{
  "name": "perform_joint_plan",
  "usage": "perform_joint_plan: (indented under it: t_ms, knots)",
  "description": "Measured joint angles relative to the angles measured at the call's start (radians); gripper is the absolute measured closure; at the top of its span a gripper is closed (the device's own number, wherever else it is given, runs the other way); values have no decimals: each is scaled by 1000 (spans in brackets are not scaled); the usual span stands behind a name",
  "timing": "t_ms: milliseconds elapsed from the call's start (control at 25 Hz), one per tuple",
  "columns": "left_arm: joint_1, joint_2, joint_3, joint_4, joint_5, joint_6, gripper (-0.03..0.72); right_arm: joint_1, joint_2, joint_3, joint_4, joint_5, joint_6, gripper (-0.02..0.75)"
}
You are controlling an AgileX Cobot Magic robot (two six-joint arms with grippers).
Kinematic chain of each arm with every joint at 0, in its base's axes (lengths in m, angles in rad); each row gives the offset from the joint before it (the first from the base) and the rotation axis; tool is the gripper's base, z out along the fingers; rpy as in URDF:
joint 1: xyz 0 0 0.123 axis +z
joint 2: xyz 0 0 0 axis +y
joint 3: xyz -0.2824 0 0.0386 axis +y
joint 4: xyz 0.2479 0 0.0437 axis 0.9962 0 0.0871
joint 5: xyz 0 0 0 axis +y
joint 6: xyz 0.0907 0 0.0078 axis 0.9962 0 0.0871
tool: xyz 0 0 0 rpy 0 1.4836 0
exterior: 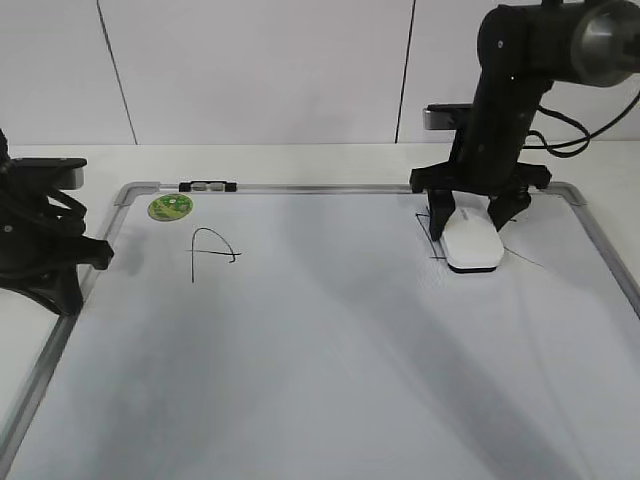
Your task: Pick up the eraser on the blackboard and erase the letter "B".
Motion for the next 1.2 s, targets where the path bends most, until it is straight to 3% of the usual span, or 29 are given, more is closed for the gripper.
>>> perform_joint_plan:
  t_ms: [360, 560, 800, 1080, 1200]
  knots:
    - [0, 0, -1, 4, 6, 0, 650, 150, 8, -8, 10, 0, 0, 200]
    - [0, 0, -1, 4, 8, 0, 650, 182, 8, -8, 18, 0, 0, 200]
    - [0, 2, -1, 4, 8, 0, 650, 137, 8, -8, 40, 0, -2, 200]
    - [0, 2, -2, 4, 8, 0, 650, -11, 8, -11, 50, -3, -2, 200]
    - [0, 2, -2, 4, 8, 0, 650, -31, 8, -11, 47, -4, -2, 200]
